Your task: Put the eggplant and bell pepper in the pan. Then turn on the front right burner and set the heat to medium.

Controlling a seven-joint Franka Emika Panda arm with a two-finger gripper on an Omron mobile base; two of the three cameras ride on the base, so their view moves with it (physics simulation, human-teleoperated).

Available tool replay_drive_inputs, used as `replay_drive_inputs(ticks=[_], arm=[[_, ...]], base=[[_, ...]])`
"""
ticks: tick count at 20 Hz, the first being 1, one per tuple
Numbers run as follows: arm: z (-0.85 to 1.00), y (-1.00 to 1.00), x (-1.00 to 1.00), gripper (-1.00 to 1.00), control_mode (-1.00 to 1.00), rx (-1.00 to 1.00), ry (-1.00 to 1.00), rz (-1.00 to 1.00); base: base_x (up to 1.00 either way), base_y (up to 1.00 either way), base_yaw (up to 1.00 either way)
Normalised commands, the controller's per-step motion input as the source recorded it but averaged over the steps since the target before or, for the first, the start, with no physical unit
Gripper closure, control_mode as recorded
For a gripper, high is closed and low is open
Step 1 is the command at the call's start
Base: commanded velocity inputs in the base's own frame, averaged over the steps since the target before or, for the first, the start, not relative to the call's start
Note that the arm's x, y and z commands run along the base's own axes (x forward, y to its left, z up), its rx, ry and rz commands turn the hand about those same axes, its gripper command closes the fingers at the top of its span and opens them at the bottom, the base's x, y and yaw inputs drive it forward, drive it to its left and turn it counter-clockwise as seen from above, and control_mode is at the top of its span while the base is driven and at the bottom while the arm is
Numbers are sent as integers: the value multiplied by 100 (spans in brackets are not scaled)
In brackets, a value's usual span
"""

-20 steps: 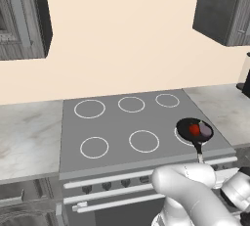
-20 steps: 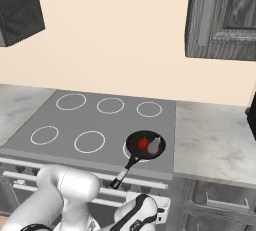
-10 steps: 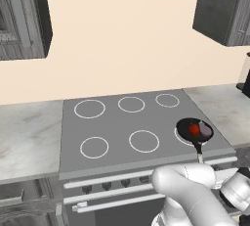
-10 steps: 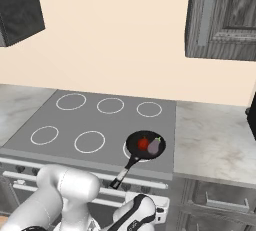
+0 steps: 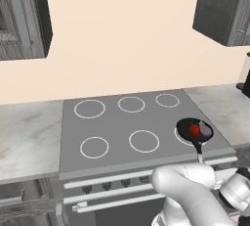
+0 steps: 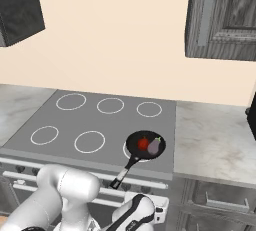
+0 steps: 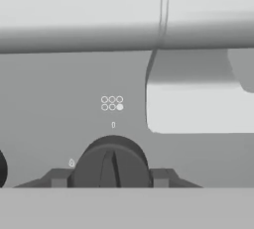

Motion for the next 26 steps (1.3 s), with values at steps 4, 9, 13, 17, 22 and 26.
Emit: replay_drive_inputs(ticks=[4,9,13,17,22,26], arm=[[-1,0,0,100,-100,-3,-5,0],[-2,0,0,100,-100,-21,0,0],[0,0,0,100,-100,-27,0,0],[0,-2,0,100,-100,-27,4,0],[-4,-8,0,100,-100,-25,6,0],[-11,-15,0,100,-100,-24,5,0]], base=[[0,0,0],[0,0,0],[0,0,0],[0,0,0],[0,0,0],[0,0,0]])
